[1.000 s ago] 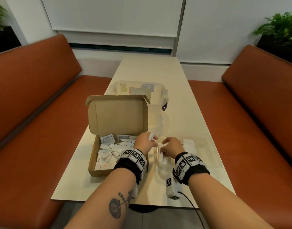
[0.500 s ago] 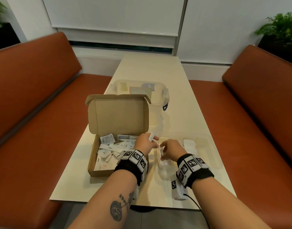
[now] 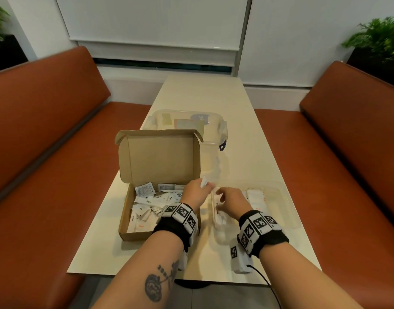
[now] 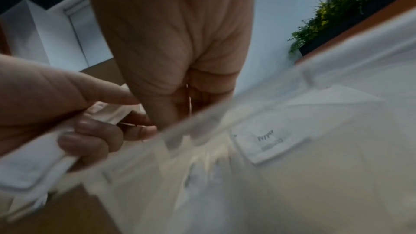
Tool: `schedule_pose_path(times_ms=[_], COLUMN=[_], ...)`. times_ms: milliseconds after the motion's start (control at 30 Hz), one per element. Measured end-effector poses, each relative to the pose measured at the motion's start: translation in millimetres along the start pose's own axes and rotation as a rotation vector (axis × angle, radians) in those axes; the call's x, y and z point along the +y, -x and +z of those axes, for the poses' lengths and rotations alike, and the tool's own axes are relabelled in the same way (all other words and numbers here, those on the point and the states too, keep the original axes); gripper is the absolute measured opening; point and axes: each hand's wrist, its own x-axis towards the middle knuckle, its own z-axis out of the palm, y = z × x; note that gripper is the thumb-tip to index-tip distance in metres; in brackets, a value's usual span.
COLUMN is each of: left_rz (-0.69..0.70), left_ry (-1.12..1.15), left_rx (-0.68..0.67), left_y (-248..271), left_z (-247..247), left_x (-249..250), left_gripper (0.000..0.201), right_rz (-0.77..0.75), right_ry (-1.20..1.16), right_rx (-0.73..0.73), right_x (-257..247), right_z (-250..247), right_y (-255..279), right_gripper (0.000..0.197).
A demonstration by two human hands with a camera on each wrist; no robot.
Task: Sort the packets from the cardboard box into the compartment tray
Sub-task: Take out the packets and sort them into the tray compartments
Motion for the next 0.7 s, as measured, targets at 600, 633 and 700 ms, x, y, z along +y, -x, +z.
schedule_pose_path(times_ms=[600, 633, 700], left_rz=[-0.169, -0.168, -0.173], left_ry=[0.944, 0.940, 0.953], left_rx=[-0.150, -0.156, -0.171], left_y=[-3.8, -4.3, -3.9], left_z=[-2.8, -2.5, -2.3], left_x=[14.2, 13.5, 14.0], left_gripper=[0.043, 0.041, 0.037], right_rz=[-0.050, -0.050, -0.054], right_ry=[-0.788, -0.817, -0.836], right_rx=[-0.001, -0.019, -0.041], right_x=[-27.1, -26.2, -24.9], right_z=[-21.2, -21.7, -22.7], right_y=[10.4, 10.3, 9.8], right_gripper=[0.023, 0.026, 0.031])
